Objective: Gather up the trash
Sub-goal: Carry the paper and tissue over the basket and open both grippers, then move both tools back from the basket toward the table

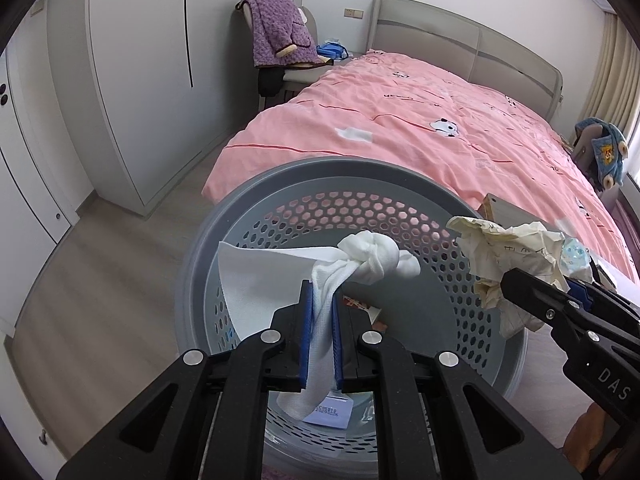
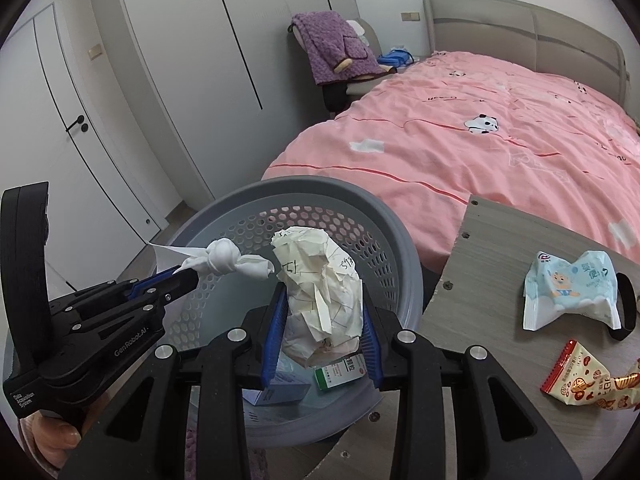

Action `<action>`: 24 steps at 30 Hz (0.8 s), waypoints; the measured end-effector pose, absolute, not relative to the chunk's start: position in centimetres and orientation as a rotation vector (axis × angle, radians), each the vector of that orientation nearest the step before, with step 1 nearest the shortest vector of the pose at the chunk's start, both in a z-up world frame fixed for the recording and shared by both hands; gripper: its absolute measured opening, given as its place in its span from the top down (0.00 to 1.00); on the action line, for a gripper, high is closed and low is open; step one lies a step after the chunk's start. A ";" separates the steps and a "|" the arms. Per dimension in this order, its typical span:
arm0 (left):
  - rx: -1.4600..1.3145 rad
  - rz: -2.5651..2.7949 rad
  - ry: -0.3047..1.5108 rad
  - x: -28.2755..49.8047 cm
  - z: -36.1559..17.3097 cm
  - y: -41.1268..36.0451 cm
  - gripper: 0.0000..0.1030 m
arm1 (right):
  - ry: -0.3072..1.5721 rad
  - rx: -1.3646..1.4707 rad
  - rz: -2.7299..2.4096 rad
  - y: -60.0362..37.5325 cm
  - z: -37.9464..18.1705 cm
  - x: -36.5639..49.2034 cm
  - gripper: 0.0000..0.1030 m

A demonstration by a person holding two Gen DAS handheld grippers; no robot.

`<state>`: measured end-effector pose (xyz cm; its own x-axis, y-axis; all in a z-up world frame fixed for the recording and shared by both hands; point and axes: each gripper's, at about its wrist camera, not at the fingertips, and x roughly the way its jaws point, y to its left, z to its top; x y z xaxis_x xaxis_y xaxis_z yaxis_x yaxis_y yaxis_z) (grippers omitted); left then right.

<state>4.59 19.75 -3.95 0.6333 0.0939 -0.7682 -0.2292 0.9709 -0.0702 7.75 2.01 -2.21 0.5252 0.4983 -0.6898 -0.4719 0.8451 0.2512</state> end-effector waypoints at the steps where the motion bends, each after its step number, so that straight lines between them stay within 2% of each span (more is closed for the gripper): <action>1: -0.168 0.186 0.866 4.5 -3.9 19.9 0.89 | 0.834 0.033 0.581 2.1 -2.2 7.7 0.66; 5: -0.167 0.188 0.856 4.4 -3.7 19.9 0.79 | 0.833 0.027 0.588 2.3 -2.2 7.7 0.59; 7: -0.160 0.203 0.846 4.2 -3.5 19.9 0.60 | 0.822 0.026 0.585 2.3 -2.0 7.5 0.50; 8: -0.157 0.210 0.840 4.2 -3.3 20.0 0.58 | 0.819 0.026 0.585 2.3 -1.9 7.5 0.48; 14: -0.148 0.225 0.830 3.9 -2.9 20.1 0.55 | 0.818 0.028 0.582 2.5 -1.9 7.5 0.46; 18: -0.158 0.236 0.827 3.6 -2.7 20.4 0.44 | 0.817 0.020 0.577 2.5 -1.9 7.5 0.44; 20: -0.168 0.241 0.823 3.5 -2.6 20.6 0.43 | 0.812 0.021 0.574 2.4 -1.8 7.4 0.38; 24: -0.163 0.255 0.816 3.2 -2.3 20.7 0.39 | 0.805 0.024 0.566 2.2 -1.6 7.2 0.37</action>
